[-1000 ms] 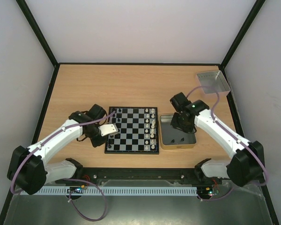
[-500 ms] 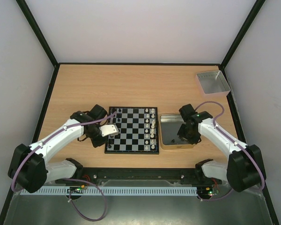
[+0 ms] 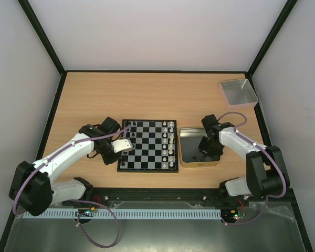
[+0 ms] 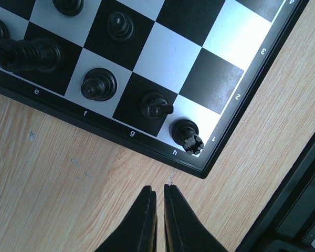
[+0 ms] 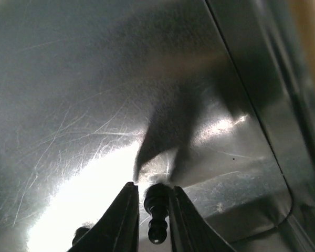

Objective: Set up the chess pieces on the board
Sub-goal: Pick up the chess piece from the storage box, then adjust the chess piece on the chessboard.

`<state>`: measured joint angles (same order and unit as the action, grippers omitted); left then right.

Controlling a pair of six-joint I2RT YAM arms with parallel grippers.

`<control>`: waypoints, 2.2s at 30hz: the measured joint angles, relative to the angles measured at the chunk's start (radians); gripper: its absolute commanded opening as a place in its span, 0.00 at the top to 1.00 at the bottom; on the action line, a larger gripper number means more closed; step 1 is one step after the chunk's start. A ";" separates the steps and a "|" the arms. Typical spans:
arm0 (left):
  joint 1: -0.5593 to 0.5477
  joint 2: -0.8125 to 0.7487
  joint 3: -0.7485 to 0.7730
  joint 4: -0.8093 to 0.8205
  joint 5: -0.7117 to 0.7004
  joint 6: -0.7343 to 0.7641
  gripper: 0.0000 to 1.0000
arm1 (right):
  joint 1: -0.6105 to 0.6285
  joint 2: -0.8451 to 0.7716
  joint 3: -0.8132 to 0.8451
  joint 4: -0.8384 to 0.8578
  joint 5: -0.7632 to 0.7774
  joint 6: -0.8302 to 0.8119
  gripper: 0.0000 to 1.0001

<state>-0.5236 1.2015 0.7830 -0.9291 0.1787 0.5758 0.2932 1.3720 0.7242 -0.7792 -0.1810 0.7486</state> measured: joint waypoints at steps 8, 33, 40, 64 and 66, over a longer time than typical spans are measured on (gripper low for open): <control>0.000 0.000 0.000 0.002 -0.005 -0.003 0.92 | -0.005 0.016 0.000 0.021 0.002 -0.020 0.98; -0.066 0.097 -0.001 0.004 0.000 0.002 0.93 | -0.006 -0.084 0.248 -0.166 0.001 -0.027 0.98; -0.100 0.137 -0.001 0.019 -0.001 0.000 0.93 | -0.006 -0.103 0.268 -0.183 0.000 -0.027 0.98; -0.131 0.150 -0.001 0.028 -0.013 -0.008 0.92 | 0.011 -0.111 0.274 -0.194 0.019 -0.035 0.98; -0.131 0.148 -0.001 0.029 -0.016 -0.011 0.92 | 0.033 -0.100 0.293 -0.208 0.036 -0.035 0.98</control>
<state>-0.6544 1.3495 0.7822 -0.8997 0.1627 0.5652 0.3264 1.2720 1.0176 -0.9867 -0.1452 0.7139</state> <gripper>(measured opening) 0.083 0.025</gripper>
